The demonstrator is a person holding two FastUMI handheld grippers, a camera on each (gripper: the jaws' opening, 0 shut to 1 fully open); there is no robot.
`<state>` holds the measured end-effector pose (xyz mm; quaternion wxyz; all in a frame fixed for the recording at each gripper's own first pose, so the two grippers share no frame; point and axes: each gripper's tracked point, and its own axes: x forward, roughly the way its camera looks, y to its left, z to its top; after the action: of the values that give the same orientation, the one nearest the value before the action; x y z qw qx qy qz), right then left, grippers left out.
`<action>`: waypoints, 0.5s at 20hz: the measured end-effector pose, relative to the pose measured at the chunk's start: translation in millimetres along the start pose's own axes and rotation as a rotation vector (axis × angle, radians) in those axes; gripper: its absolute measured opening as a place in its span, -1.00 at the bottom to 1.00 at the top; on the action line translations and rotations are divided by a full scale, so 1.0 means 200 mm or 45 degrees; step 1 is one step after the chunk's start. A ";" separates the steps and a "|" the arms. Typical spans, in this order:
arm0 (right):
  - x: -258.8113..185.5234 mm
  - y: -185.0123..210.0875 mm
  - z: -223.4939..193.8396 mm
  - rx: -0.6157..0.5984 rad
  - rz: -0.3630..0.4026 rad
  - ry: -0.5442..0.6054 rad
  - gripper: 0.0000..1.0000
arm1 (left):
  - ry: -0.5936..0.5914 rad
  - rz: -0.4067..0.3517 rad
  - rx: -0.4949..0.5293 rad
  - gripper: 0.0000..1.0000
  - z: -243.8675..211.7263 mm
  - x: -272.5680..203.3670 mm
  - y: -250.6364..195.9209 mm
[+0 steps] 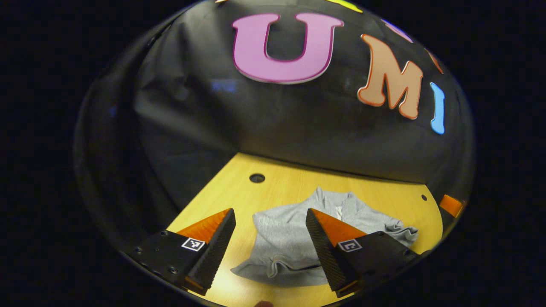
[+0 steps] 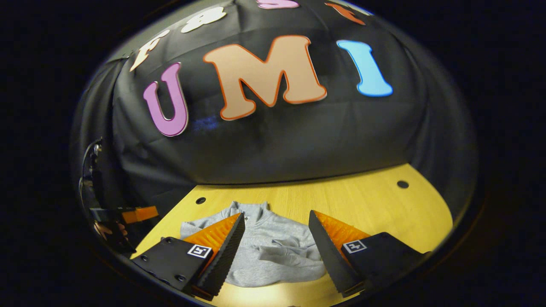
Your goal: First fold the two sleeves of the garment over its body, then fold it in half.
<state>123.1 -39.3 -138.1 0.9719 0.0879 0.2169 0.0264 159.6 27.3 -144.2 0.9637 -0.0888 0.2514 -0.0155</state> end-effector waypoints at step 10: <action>-0.43 0.00 0.42 -0.178 -0.135 -0.489 0.91 | -0.382 -0.036 0.231 0.87 0.31 -0.43 -0.18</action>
<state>80.9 -60.8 -27.4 0.9991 0.0120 0.0297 -0.0269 115.0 8.6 -42.6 0.9941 -0.0061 0.1009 -0.0383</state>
